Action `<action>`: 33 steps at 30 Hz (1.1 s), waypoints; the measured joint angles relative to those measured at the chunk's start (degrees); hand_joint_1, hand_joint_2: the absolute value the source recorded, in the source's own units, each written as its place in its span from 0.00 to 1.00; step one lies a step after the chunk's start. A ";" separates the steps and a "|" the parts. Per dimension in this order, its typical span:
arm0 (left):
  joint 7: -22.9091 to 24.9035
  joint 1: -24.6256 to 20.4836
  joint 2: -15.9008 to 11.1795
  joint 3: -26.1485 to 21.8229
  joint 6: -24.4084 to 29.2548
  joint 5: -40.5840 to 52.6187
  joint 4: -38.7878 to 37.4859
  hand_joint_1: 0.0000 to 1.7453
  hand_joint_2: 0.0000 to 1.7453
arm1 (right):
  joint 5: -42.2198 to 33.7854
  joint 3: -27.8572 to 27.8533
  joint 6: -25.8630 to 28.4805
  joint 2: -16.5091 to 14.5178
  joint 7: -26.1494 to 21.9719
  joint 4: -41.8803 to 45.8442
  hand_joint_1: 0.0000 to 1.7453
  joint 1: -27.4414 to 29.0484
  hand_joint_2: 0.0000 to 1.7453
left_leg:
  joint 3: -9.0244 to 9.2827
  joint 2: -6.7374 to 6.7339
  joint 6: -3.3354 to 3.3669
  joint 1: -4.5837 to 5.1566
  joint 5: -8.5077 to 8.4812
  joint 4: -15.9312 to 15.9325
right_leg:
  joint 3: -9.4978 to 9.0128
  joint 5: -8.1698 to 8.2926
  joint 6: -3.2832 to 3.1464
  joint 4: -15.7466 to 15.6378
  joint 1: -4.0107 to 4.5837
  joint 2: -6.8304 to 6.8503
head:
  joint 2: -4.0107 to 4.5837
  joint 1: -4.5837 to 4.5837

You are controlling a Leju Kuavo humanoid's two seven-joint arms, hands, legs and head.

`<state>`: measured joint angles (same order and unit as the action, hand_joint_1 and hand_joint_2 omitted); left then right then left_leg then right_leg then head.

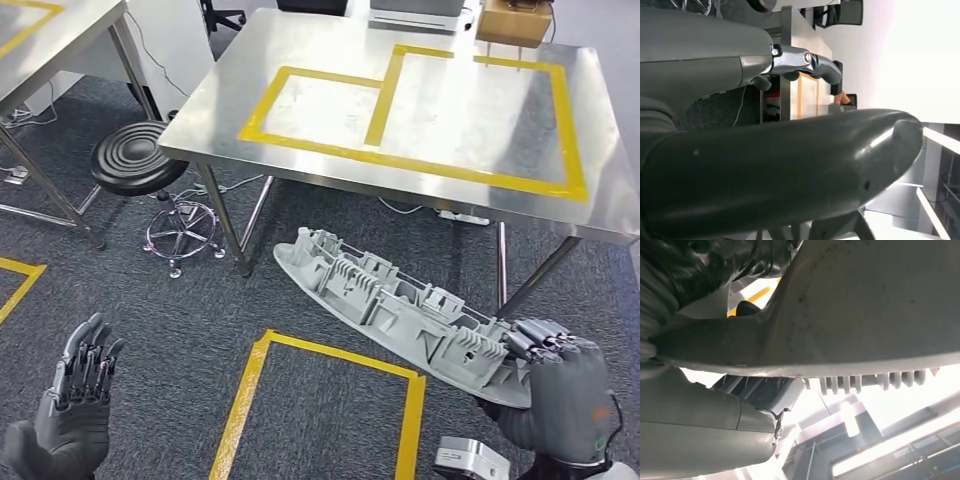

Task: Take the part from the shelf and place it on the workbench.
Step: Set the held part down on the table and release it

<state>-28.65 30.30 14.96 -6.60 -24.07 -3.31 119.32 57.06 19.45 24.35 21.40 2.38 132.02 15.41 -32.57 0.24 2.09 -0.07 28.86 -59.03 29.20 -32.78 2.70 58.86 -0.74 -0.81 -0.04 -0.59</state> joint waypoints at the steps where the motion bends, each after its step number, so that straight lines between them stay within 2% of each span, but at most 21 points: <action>1: 0.00 -0.02 0.10 -0.04 -0.02 0.01 0.03 0.00 0.00 | -0.03 -0.04 0.01 0.00 -0.01 0.03 1.00 -0.05 1.00 | 0.50 -0.07 0.22 -0.20 0.03 0.43 | 0.75 -0.90 0.24 1.65 0.03 0.12 | 0.00 0.09; 4: -0.54 -0.13 -0.03 -0.09 0.28 -0.03 -0.01 0.00 0.00 | -0.07 -0.09 0.04 -0.01 0.02 0.05 1.00 -0.20 1.00 | 1.41 -0.26 0.68 -0.33 0.72 0.73 | 7.59 -4.64 0.77 12.42 -0.07 0.36 | 0.00 0.28; 5: -1.03 -0.13 -0.40 -0.09 0.57 -0.13 -0.09 0.00 0.00 | -0.02 -0.10 0.04 -0.02 0.08 0.03 1.00 -0.22 1.00 | 1.78 -0.28 0.70 -0.33 1.09 0.73 | 9.71 -4.65 0.88 14.96 -0.10 0.37 | 0.00 0.27; 6: -1.56 -0.13 -0.90 -0.09 0.86 -0.27 -0.19 0.00 0.00 | 0.06 -0.10 0.04 -0.02 0.16 -0.01 1.00 -0.24 1.00 | 2.31 -0.26 0.66 -0.34 1.52 0.72 | 10.83 -3.39 0.94 15.42 -0.13 0.40 | 0.00 0.28; 8: -2.33 -0.14 -1.82 -0.09 1.20 -0.63 -0.46 0.00 0.00 | 0.25 -0.11 0.03 -0.02 0.37 -0.06 1.00 -0.35 1.00 | 3.78 -0.20 0.42 -0.38 2.59 0.73 | 9.70 2.08 0.88 9.87 -0.19 0.63 | 0.00 0.29; 9: -2.51 -0.15 -2.17 -0.10 1.26 -0.74 -0.58 0.00 0.00 | 0.33 -0.12 0.02 -0.03 0.45 -0.10 1.00 -0.46 1.00 | 4.37 -0.16 0.17 -0.32 3.16 0.76 | 8.42 4.28 0.77 6.52 -0.13 0.83 | 0.00 0.31; 10: -2.63 -0.19 -2.48 -0.10 1.32 -0.82 -0.69 0.00 0.00 | 0.43 -0.13 0.03 -0.05 0.50 -0.12 1.00 -0.61 1.00 | 4.77 -0.14 -0.14 -0.23 3.64 0.71 | 7.10 5.49 0.49 3.53 -0.05 0.98 | 0.00 0.36; 11: -2.69 -0.23 -2.75 -0.10 1.37 -0.84 -0.77 0.00 0.00 | 0.49 -0.14 0.04 -0.07 0.52 -0.14 1.00 -0.75 1.00 | 4.92 -0.13 -0.45 -0.14 3.95 0.74 | 6.27 5.77 0.14 1.86 0.07 1.06 | 0.00 0.36; 14: -2.73 -0.32 -3.35 -0.09 1.43 -0.85 -0.92 0.00 0.00 | 0.60 -0.20 0.08 -0.12 0.60 -0.14 1.00 -0.84 1.00 | 5.21 -0.22 -1.26 -0.06 4.37 1.14 | 5.49 4.86 -1.07 1.04 0.12 0.83 | -0.01 0.12; 16: -2.75 -0.43 -3.68 -0.08 1.45 -0.85 -0.96 0.00 0.00 | 0.64 -0.25 0.09 -0.15 0.61 -0.11 1.00 -0.87 1.00 | 4.72 -0.26 -1.85 -0.08 5.61 -0.79 | 4.66 4.52 -1.81 0.49 -0.13 0.82 | -0.01 -0.13; 17: -2.75 -0.47 -3.85 -0.07 1.48 -0.85 -0.98 0.00 0.00 | 0.66 -0.28 0.09 -0.17 0.61 -0.10 1.00 -0.94 1.00 | 3.28 -0.25 -2.11 -0.14 6.86 -3.70 | 4.18 4.31 -2.15 0.26 -0.24 0.85 | -0.01 -0.27; 19: -2.75 -0.51 -4.12 -0.07 1.56 -0.84 -1.07 0.00 0.00 | 0.69 -0.32 0.10 -0.22 0.61 -0.10 1.00 -1.07 1.00 | -1.65 -0.25 -2.41 -0.24 9.45 -12.02 | 3.49 3.73 -2.53 0.18 -0.20 0.85 | 0.00 -0.44; 20: -2.75 -0.50 -4.25 -0.08 1.59 -0.84 -1.13 0.00 0.00 | 0.68 -0.33 0.09 -0.23 0.61 -0.10 1.00 -1.08 1.00 | -3.88 -0.25 -2.46 -0.27 9.81 -15.11 | 3.12 3.40 -2.58 0.18 -0.18 0.80 | 0.00 -0.45; 21: -2.75 -0.50 -4.35 -0.08 1.60 -0.84 -1.16 0.00 0.00 | 0.67 -0.33 0.09 -0.24 0.62 -0.11 1.00 -1.07 1.00 | -5.21 -0.25 -2.43 -0.28 8.87 -16.16 | 2.63 3.03 -2.56 0.18 -0.16 0.71 | 0.00 -0.44; 22: -2.75 -0.50 -4.45 -0.08 1.60 -0.83 -1.19 0.00 0.00 | 0.62 -0.33 0.08 -0.24 0.63 -0.13 1.00 -1.08 1.00 | -5.46 -0.24 -2.31 -0.28 6.72 -14.92 | 2.03 2.63 -2.48 0.18 -0.15 0.60 | 0.00 -0.45; 24: -2.75 -0.55 -4.64 -0.05 1.67 -0.81 -1.22 0.00 0.00 | 0.28 -0.39 0.00 -0.24 0.69 -0.15 1.00 -1.25 1.00 | -3.66 -0.20 -1.80 -0.19 1.22 -8.19 | 0.79 1.71 -2.11 0.11 -0.15 0.38 | 0.00 -0.39; 25: -2.75 -0.57 -4.74 -0.01 1.77 -0.81 -1.25 0.00 0.00 | -0.06 -0.49 -0.11 -0.24 0.74 -0.18 1.00 -1.50 1.00 | -2.51 -0.17 -1.51 -0.07 -0.35 -5.02 | 0.46 1.29 -1.79 0.08 -0.10 0.25 | 0.01 -0.38; 26: -2.79 -0.63 -4.88 0.08 1.89 -0.82 -1.28 0.00 0.00 | -0.48 -0.66 -0.27 -0.25 0.80 -0.22 1.00 -1.81 1.00 | -1.60 -0.14 -1.27 0.07 -0.77 -2.77 | 0.37 0.98 -1.46 0.02 -0.06 0.19 | 0.01 -0.37; 30: -2.95 -0.66 -5.34 0.61 2.31 -0.97 -1.38 0.00 0.00 | -1.86 -1.50 -1.18 -0.28 1.13 -0.37 1.00 -3.37 1.00 | -0.27 -0.07 -0.44 0.02 0.15 -0.30 | 0.38 0.49 -0.14 -0.31 -0.12 0.24 | 0.01 -0.37; 32: -2.98 -0.72 -5.47 0.89 2.39 -1.01 -1.39 0.00 0.00 | -2.08 -1.83 -1.36 -0.28 1.19 -0.40 1.00 -3.90 1.00 | 0.53 -0.09 0.10 -0.33 0.19 0.33 | 1.93 -1.12 0.44 2.99 -0.10 0.38 | 0.01 -0.18; 33: -2.99 -0.75 -5.51 1.05 2.40 -1.01 -1.41 0.00 0.00 | -2.15 -1.95 -1.37 -0.29 1.19 -0.41 1.00 -4.08 1.00 | 0.77 -0.12 0.29 -0.32 0.39 0.40 | 4.00 -2.48 0.66 6.54 -0.10 0.44 | 0.01 -0.09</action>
<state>-31.65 29.55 9.45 -5.55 -21.67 -4.32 117.91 54.91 17.51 22.98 21.11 3.57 131.61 11.33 -31.80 0.11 2.38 -0.39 29.24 -58.63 33.20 -35.25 3.36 65.40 -0.84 -0.37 -0.04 -0.67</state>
